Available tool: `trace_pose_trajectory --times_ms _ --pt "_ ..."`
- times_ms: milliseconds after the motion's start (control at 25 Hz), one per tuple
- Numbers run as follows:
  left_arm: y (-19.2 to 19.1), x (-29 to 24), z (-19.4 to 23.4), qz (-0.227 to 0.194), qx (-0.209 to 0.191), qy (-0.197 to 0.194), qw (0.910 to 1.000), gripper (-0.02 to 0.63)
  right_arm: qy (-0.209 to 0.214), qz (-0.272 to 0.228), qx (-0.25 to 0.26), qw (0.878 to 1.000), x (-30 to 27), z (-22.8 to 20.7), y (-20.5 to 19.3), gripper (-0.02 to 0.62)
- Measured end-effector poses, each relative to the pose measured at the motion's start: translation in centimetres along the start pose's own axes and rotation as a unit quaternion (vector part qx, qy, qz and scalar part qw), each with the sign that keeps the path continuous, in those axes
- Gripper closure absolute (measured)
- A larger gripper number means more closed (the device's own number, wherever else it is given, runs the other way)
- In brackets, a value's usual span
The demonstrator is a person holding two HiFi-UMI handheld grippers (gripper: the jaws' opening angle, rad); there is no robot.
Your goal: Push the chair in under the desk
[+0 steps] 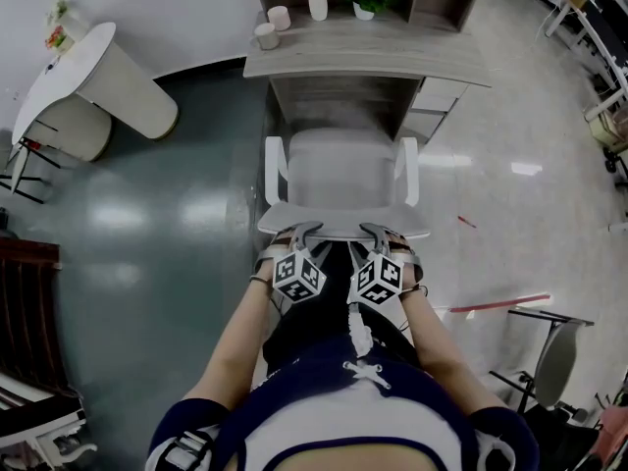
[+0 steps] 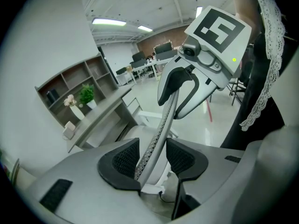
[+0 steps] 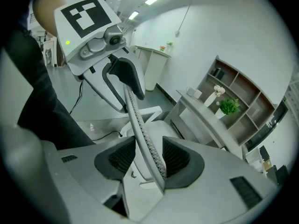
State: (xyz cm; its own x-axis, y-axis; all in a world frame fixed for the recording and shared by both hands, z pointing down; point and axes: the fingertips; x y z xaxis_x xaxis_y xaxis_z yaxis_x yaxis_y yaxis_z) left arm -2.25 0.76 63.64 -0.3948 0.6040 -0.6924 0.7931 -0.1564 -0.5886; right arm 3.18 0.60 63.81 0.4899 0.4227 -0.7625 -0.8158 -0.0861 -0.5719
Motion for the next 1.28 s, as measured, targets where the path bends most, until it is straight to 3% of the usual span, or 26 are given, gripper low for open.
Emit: trace_pose_trajectory --times_ms 1280 --pt "0.6 -4.1 6.0 -0.001 -0.006 -0.013 0.9999 0.422 0.007 0.008 -0.014 1.000 -3.3 -6.3 1.2 0.437"
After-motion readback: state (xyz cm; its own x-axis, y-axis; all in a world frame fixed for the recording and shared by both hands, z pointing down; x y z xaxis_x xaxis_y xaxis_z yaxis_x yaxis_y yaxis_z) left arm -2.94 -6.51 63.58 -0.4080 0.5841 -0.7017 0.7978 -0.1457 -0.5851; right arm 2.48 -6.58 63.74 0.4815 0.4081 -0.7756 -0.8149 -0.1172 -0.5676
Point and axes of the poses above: the fingertips, and each gripper's own axes: x backward along the fingers, z to its left, y out of its top, and after that the axes turned 6 degrees about y, right-handed
